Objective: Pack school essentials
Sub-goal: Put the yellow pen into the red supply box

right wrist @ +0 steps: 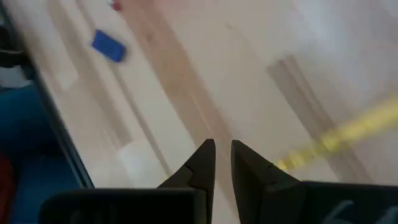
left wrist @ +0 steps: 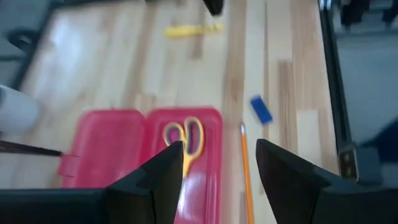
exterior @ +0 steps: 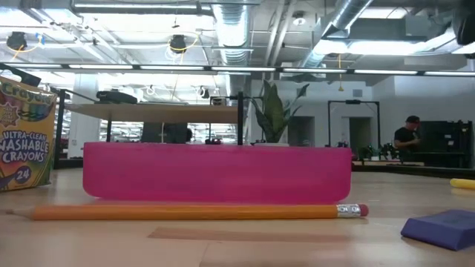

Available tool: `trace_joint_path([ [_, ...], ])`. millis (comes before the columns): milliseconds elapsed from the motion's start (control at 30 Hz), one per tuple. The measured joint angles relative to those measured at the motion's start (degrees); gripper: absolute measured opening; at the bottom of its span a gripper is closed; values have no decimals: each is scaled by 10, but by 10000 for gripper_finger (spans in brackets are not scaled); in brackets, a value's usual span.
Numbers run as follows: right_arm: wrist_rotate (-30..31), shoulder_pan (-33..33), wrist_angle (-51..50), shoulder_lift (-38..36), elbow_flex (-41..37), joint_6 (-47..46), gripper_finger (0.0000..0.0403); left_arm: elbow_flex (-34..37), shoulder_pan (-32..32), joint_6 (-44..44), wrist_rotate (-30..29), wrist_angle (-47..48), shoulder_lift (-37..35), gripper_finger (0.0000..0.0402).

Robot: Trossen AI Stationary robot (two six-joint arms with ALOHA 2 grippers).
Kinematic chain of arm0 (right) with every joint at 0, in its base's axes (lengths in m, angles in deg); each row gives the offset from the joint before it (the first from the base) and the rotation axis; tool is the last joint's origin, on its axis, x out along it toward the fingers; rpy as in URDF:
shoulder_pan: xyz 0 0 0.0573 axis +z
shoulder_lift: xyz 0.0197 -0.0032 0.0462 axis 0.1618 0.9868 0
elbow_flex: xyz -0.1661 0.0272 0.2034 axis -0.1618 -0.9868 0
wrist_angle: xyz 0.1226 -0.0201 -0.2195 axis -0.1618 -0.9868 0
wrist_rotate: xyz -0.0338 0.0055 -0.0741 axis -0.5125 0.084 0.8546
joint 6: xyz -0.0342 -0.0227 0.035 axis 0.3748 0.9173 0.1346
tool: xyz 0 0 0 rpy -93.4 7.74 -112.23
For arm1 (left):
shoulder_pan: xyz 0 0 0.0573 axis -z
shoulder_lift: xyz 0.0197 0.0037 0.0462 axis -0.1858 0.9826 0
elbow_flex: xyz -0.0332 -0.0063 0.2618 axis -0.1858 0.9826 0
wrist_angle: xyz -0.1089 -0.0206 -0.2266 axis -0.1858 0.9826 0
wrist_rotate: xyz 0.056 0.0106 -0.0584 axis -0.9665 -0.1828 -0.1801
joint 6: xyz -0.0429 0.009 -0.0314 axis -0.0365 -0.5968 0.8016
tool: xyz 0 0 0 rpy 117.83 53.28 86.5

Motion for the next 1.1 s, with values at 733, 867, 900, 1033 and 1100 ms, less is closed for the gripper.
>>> trace_joint_path([
  [733,114,79,-309,197,127,-248,206,0,89,84,-123,98,-30,190],
  [867,154,84,-313,241,126,-315,252,0,96,88,-137,101,-30,190],
  [900,164,87,-314,251,122,-337,256,0,98,91,-147,101,-30,190],
  [1033,171,101,-314,300,110,-405,258,0,107,115,-169,124,-30,190],
  [1100,170,106,-308,326,109,-407,256,0,110,130,-176,136,-30,190],
])
